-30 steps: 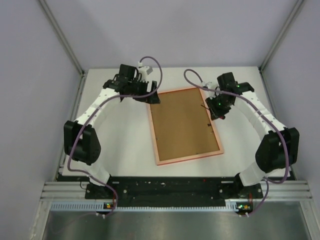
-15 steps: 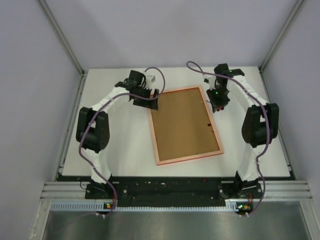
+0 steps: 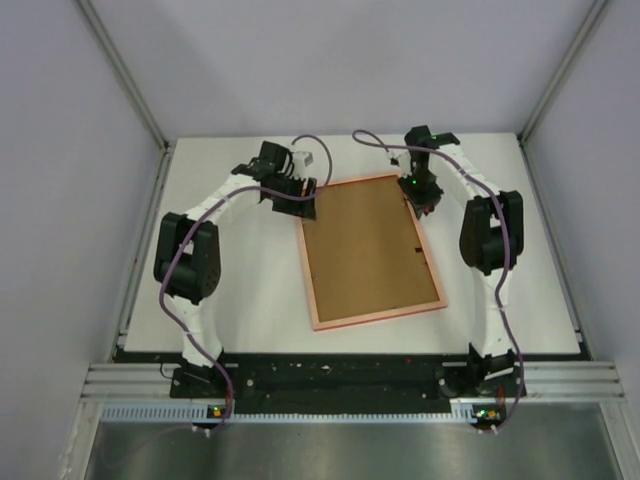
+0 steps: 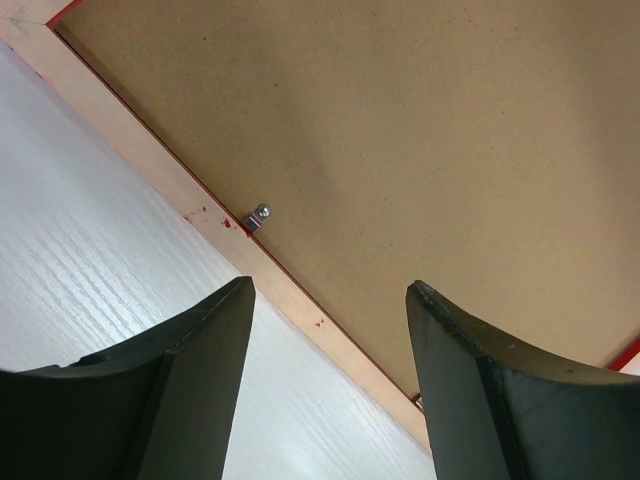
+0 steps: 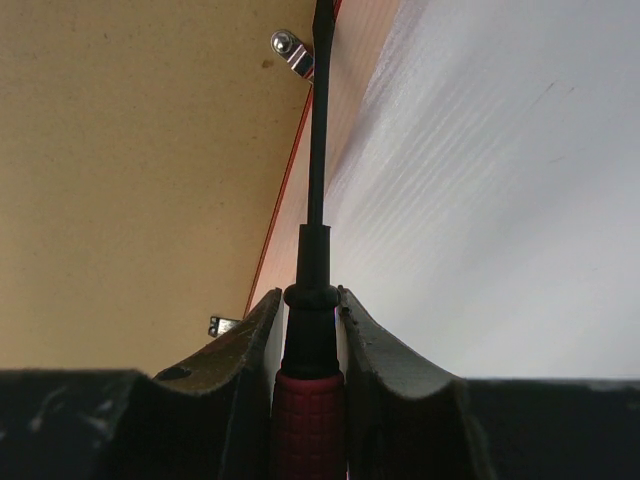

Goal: Take the photo out of the frame
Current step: Release the photo frame item from the photo frame.

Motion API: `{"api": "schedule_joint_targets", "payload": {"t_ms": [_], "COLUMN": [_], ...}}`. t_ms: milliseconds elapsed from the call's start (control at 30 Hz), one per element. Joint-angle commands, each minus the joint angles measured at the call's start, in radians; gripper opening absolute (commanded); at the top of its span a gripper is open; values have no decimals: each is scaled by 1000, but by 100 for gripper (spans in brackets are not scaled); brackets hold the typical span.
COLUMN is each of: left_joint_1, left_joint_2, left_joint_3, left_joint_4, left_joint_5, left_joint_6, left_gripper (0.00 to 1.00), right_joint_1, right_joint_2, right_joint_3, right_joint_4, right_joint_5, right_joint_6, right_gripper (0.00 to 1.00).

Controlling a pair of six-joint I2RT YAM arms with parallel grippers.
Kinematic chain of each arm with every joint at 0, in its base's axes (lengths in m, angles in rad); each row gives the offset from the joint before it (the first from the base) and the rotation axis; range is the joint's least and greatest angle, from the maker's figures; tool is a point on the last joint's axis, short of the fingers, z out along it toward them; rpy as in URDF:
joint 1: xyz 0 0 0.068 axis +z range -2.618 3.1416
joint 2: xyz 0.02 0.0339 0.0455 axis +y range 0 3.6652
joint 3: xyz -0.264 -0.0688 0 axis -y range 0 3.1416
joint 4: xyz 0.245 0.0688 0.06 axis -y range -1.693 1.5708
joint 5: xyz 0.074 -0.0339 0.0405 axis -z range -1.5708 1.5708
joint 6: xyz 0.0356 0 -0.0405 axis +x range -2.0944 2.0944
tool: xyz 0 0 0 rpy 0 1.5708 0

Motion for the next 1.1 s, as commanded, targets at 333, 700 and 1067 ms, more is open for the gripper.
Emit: {"api": "schedule_joint_targets", "payload": {"t_ms": [333,700,1067], "left_joint_1": [-7,-12,-10], "left_joint_2": [79,100,67], "left_joint_3": [-12,-18,-38], "left_joint_4": [29,15,-14], "left_joint_5": [-3,-42,-75], "left_joint_6": [-20,-34,-25], "left_gripper": [25,11,9], "right_joint_1": [86,157,158], "right_joint_2": [-95,-81,-90], "right_joint_3": [-63,-61,-23], "right_joint_4": [-9,-34,31], "right_joint_5": [269,394,475], "right_joint_6": [-170,-306,-322], "right_gripper": [0,0,0]}}
